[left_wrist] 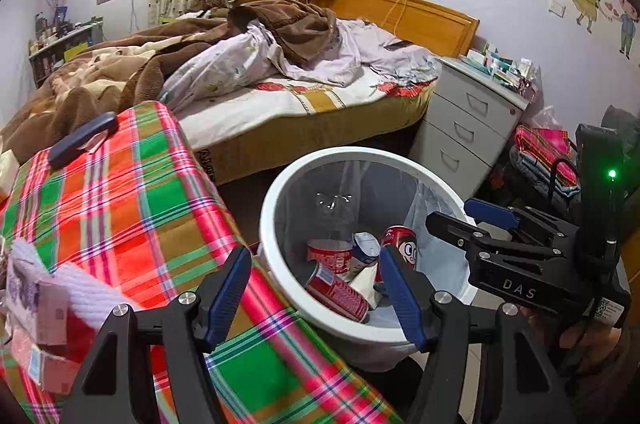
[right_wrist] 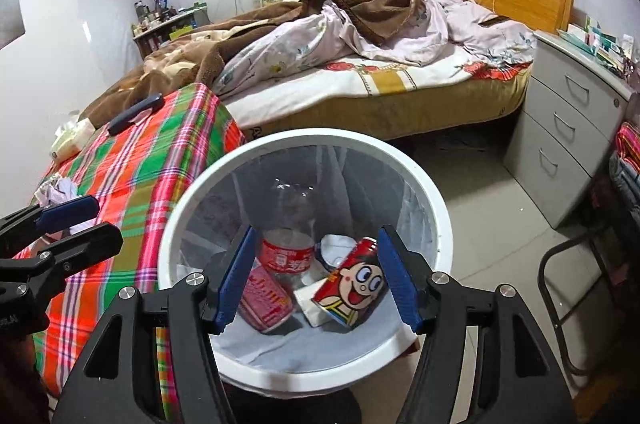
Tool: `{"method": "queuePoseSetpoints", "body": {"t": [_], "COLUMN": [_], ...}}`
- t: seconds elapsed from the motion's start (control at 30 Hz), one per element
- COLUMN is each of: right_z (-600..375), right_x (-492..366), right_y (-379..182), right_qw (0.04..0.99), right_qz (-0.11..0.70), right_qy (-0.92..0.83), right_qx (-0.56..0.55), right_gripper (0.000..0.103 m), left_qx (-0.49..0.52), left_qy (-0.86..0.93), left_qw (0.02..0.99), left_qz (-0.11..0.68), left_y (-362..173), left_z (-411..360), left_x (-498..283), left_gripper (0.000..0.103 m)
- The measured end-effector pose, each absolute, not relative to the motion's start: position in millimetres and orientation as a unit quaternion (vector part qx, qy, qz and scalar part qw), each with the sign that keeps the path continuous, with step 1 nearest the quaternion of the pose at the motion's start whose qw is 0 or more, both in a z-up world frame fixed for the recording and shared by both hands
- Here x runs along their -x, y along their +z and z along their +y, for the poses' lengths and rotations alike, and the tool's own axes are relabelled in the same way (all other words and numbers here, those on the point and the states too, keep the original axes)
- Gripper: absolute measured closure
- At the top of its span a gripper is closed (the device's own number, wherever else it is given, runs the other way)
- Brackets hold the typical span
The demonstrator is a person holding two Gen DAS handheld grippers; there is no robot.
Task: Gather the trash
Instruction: 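Open the right tool over the bin while the left tool releases its can, then move both tools back to the foam nets and cartons on the bed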
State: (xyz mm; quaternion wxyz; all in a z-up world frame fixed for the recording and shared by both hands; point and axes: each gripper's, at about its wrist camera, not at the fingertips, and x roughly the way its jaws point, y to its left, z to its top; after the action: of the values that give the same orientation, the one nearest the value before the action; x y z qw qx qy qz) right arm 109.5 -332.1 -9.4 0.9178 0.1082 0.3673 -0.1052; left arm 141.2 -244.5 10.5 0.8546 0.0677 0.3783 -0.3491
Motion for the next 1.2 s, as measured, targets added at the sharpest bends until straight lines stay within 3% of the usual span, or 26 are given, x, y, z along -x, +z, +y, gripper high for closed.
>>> {"method": "queuePoseSetpoints", "body": {"t": [0.7, 1.2], "right_z": [-273.1, -214.2], "right_x": [-122.9, -152.7], "right_y": [5.0, 2.2], "right_qw": [0.936, 0.936], "right_qz": [0.338, 0.344], "right_qy": [-0.044, 0.030], "right_qx": [-0.090, -0.059], "right_gripper": [0.039, 0.039], "left_qx": [-0.032, 0.013], "left_qy": [-0.250, -0.154], "left_qw": [0.901, 0.917], "left_qz": [0.353, 0.368], "left_y": [30.2, 16.6], "left_z": [-138.0, -46.6], "left_x": [-135.4, -148.7], "left_gripper": [0.037, 0.033]}}
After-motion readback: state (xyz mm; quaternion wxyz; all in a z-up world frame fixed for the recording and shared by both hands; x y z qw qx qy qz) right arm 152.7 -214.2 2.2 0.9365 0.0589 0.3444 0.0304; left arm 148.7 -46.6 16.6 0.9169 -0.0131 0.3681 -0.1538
